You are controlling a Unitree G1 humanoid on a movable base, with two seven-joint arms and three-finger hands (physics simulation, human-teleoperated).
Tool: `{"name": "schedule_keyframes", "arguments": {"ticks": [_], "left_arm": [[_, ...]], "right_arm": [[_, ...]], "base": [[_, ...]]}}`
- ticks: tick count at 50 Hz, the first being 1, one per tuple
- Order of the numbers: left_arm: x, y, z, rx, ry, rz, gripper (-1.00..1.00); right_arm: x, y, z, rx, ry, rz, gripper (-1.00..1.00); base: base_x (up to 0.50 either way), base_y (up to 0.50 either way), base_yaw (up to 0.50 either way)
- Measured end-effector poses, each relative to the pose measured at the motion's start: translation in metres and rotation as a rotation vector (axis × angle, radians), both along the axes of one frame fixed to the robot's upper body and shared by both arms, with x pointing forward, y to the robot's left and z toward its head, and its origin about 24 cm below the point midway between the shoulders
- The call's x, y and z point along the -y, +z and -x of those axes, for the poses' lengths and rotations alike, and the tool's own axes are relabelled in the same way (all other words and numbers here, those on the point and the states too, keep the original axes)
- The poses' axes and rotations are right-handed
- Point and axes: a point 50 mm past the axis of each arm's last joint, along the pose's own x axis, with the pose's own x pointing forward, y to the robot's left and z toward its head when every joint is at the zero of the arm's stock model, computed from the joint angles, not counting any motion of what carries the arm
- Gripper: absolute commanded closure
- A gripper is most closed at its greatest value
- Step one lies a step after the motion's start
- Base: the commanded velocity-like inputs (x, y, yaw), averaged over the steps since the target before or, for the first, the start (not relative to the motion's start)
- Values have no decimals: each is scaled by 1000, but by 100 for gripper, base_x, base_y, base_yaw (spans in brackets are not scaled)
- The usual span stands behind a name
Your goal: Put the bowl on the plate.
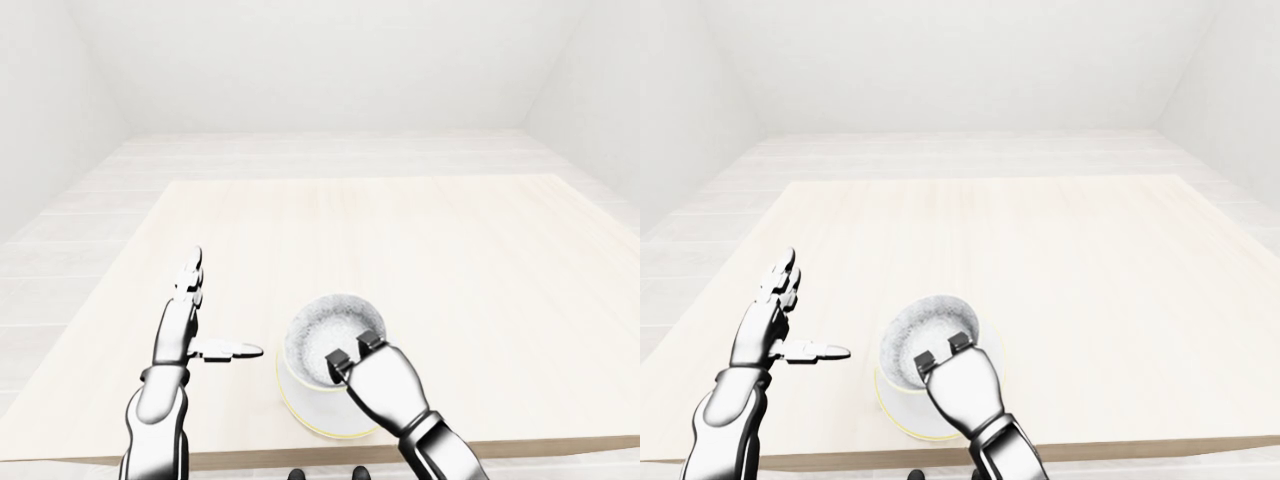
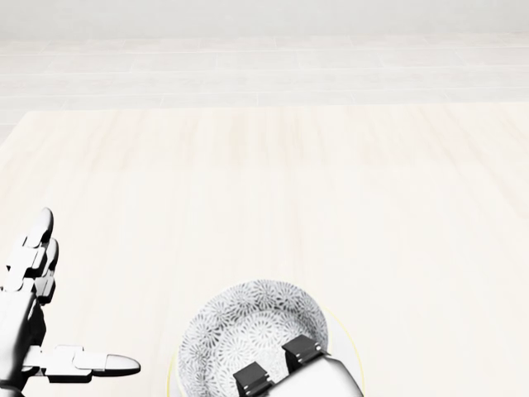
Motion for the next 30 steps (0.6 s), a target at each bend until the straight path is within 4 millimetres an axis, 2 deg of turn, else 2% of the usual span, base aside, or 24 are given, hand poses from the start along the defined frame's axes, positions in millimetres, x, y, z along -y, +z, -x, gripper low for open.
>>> {"name": "schedule_keyframes", "arguments": {"ticks": [30], "left_arm": [[-2, -4, 2, -18, 9, 5, -100]], "right_arm": [[3, 0, 2, 1, -6, 8, 7]], "base": [[0, 0, 0]]}}
